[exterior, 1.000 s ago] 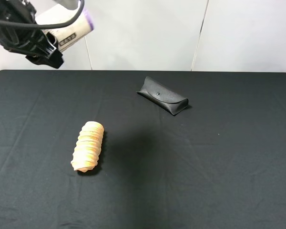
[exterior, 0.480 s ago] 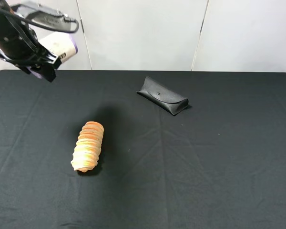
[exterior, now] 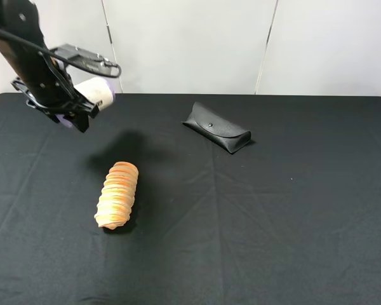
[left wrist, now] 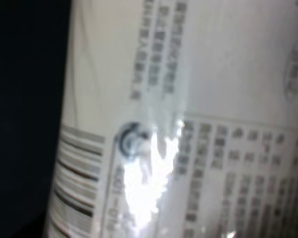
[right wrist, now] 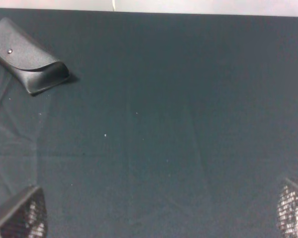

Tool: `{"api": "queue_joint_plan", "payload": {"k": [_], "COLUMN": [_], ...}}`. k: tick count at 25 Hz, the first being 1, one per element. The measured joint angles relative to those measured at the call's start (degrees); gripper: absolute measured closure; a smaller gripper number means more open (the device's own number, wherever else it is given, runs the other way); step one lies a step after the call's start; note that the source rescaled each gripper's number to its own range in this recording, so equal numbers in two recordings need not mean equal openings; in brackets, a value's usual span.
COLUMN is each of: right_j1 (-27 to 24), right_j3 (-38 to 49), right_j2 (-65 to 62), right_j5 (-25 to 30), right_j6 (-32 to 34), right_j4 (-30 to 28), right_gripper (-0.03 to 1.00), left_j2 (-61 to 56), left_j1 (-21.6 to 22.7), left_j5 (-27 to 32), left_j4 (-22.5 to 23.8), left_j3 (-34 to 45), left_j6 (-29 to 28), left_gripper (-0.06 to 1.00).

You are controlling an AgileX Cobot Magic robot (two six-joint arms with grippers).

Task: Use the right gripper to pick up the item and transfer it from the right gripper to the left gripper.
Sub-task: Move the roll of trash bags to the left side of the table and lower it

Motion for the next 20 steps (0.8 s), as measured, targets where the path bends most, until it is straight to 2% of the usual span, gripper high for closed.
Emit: {"api": "queue_joint_plan", "payload": {"k": [7, 20], "right_j1": [0.0, 0.0], "right_j3": [0.0, 0.0], "right_j2": [0.0, 0.0], "right_j5": [0.0, 0.0], "right_j6": [0.0, 0.0], "right_j4": [0.0, 0.0], "right_gripper": [-0.03, -0.03], "left_j2": [4.3, 4.6], "left_j1": [0.0, 0.0], "left_j5": [-2.1, -2.5], "left_j4": [0.0, 0.0], "left_j3": [0.0, 0.0], "left_j6": [0.0, 0.0], "left_gripper": [0.93, 0.94]}}
